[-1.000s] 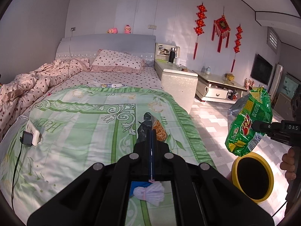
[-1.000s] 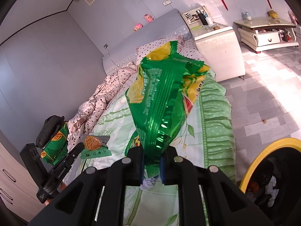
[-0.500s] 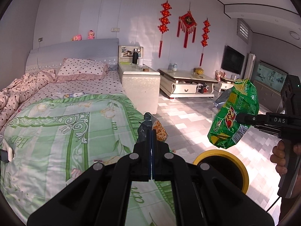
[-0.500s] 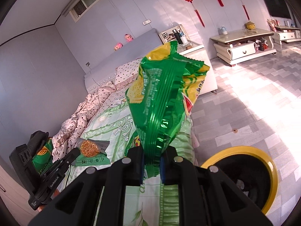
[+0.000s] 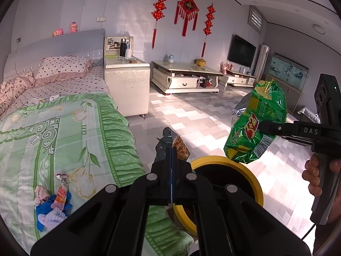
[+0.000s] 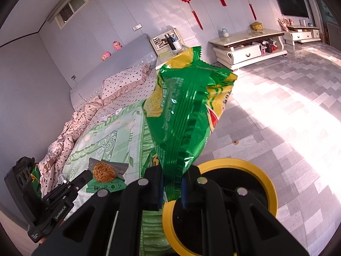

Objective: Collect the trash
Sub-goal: 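Carry the snack packet and chip bag to the yellow bin and release both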

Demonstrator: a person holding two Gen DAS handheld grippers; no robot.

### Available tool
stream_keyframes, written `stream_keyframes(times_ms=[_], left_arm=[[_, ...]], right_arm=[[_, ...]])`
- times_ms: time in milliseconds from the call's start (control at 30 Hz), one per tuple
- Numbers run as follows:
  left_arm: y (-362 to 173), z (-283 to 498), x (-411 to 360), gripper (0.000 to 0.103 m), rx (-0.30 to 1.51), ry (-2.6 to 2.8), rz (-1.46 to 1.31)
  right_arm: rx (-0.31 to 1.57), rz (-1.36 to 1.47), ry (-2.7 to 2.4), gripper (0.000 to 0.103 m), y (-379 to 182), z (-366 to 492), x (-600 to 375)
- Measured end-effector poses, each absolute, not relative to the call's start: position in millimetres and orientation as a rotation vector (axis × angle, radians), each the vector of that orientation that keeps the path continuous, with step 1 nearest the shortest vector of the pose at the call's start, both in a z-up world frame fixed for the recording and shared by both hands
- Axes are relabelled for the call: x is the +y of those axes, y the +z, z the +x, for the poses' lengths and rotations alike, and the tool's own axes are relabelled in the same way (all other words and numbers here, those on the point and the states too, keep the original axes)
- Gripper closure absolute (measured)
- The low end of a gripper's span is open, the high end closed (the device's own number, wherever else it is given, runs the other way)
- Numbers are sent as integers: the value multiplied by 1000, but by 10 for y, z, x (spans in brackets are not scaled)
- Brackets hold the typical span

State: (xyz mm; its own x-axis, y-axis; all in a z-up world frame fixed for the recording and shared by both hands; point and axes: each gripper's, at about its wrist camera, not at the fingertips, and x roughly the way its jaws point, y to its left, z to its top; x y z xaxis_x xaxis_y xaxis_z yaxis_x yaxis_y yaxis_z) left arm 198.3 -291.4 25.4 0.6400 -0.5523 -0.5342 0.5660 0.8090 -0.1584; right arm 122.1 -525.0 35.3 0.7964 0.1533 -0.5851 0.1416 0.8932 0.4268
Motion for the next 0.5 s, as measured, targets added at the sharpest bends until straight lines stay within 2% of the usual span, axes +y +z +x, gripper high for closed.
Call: stream_keyframes(times_ms=[500], left_arm=[[-438, 2016, -3559, 103, 733, -729, 74]], right_arm=[[759, 424, -126, 92, -236, 1216, -5583]])
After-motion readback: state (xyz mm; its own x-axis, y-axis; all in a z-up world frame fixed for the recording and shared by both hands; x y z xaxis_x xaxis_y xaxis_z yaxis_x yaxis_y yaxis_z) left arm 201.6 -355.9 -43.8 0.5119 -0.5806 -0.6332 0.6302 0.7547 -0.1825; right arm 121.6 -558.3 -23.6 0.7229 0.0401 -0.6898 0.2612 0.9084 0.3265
